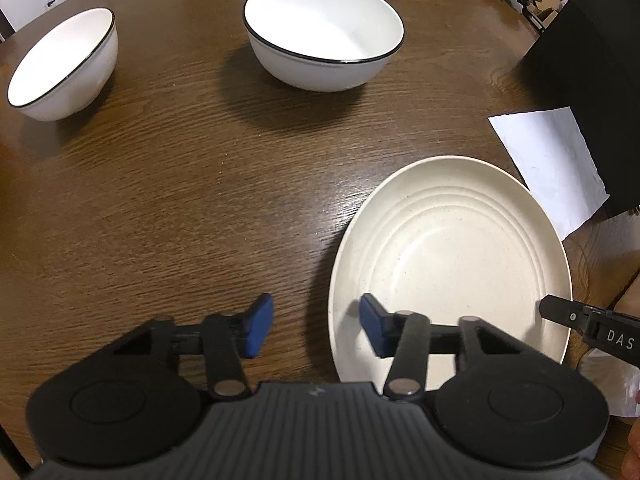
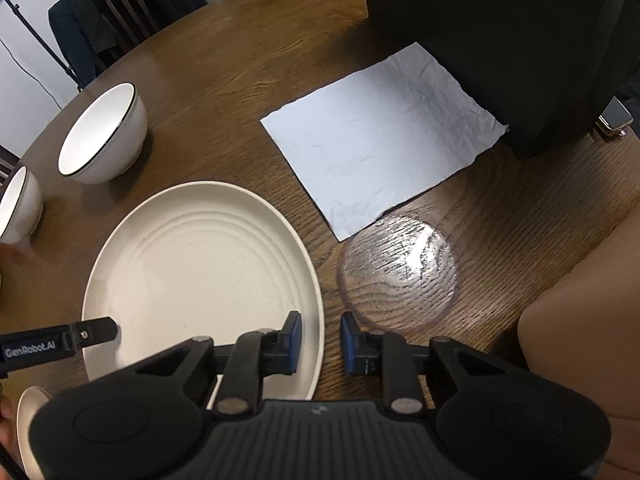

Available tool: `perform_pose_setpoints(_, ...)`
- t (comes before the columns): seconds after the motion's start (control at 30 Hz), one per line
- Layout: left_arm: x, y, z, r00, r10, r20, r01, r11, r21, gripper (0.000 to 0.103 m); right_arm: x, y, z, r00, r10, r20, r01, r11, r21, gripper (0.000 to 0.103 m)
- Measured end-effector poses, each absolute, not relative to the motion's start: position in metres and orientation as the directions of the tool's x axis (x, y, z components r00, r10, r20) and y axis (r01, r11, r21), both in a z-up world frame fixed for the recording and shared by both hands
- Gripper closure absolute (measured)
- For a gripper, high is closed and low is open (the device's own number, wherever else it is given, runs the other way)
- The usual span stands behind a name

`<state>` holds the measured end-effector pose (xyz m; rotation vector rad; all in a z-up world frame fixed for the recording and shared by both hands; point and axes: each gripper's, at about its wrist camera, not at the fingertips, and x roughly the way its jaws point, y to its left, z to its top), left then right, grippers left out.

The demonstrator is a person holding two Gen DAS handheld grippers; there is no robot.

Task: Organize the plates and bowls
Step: 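Close the right gripper on a plate rim while the left gripper closes on its plate rim, then lift the held cream plates with both grippers and carry them toward another cream plate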

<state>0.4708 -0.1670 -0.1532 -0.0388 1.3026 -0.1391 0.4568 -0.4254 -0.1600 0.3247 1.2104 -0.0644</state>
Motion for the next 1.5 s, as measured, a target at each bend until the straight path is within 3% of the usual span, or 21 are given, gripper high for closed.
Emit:
perform_pose_setpoints(0.47,0.4712,-0.1707,-0.1533,0.258,-0.182,-0.949,0.095,0.982,-0.163,0.087,0.4561,-0.4275,-0.162,0.368,0.16,-0.916,0.21,0.946,0.249,0.091)
perform_pose_setpoints(1.5,0.4704,-0.1755,-0.1554,0.28,-0.175,-0.944,0.127,0.981,-0.144,0.087,0.4556,-0.4283,-0.1602,0.387,0.151,-0.91,0.19,0.952,0.239,0.091)
